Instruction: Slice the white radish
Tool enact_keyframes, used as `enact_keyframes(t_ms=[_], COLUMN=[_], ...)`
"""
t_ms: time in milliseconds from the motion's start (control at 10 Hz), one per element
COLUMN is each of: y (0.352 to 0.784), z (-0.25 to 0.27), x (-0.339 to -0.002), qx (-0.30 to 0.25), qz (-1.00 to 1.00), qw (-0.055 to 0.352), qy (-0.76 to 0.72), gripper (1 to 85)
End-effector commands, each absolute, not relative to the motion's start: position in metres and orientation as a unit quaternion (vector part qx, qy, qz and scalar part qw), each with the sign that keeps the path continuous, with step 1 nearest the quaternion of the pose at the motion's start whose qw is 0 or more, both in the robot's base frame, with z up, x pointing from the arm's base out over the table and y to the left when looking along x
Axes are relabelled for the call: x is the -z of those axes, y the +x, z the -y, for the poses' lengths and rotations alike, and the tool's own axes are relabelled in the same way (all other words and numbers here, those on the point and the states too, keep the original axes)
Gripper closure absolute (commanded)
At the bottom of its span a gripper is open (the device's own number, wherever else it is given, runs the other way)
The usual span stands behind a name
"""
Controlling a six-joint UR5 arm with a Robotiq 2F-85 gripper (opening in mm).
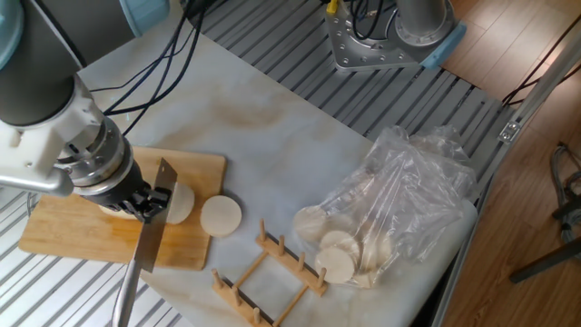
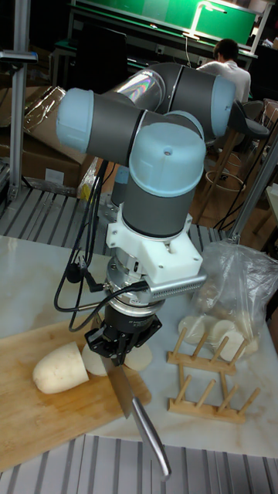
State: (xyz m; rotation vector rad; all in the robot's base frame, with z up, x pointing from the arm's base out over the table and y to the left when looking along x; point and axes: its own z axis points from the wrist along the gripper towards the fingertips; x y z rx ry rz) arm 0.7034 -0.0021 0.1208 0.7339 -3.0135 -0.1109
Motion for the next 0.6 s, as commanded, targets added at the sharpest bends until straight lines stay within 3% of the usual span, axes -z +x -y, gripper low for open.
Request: enact_keyframes(t_ms=[0, 500], y=[0.713, 0.714], z=[0.020, 0.030], x=[-0.129, -0.116], qx=[0.006, 0.007], qz=[0.971, 0.969], qw=[0.015, 0.008], qy=[0.240, 0.247], gripper=[84.3, 84.3])
